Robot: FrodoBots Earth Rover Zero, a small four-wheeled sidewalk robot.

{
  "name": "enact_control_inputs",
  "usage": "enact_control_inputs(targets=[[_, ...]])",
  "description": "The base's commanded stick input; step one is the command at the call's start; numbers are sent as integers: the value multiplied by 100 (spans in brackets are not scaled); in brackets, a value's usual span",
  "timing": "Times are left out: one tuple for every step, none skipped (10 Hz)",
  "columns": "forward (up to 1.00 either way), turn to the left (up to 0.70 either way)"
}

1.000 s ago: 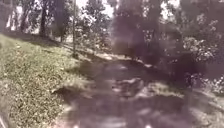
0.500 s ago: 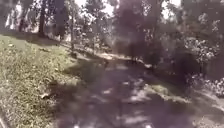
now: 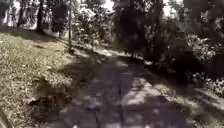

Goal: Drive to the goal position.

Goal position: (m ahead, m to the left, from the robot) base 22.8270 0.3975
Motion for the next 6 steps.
enact_control_inputs(targets=[[45,0],[45,0],[45,0],[45,0],[45,0],[45,0]])
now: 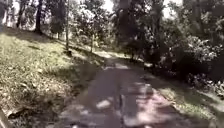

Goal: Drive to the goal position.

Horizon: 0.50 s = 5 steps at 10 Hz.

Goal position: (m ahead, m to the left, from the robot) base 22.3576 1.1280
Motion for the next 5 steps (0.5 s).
enact_control_inputs(targets=[[45,0],[45,0],[45,0],[45,0],[45,0]])
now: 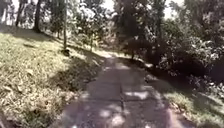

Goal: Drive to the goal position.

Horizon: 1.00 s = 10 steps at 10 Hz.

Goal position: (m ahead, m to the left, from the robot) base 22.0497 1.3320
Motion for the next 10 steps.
enact_control_inputs(targets=[[45,0],[45,0],[45,0],[45,0],[45,0],[45,0],[45,0],[45,-2],[45,-15],[45,-27]])
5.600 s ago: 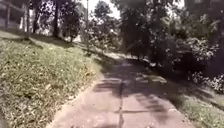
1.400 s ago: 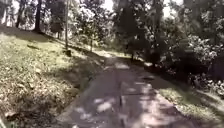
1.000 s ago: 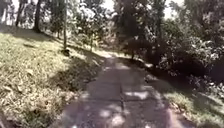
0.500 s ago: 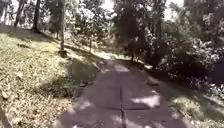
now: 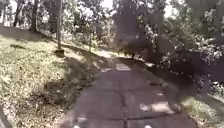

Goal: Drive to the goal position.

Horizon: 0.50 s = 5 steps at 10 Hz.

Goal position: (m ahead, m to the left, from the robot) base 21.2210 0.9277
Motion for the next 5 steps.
enact_control_inputs(targets=[[45,-27],[45,-23],[45,-12],[45,-2],[45,0]])
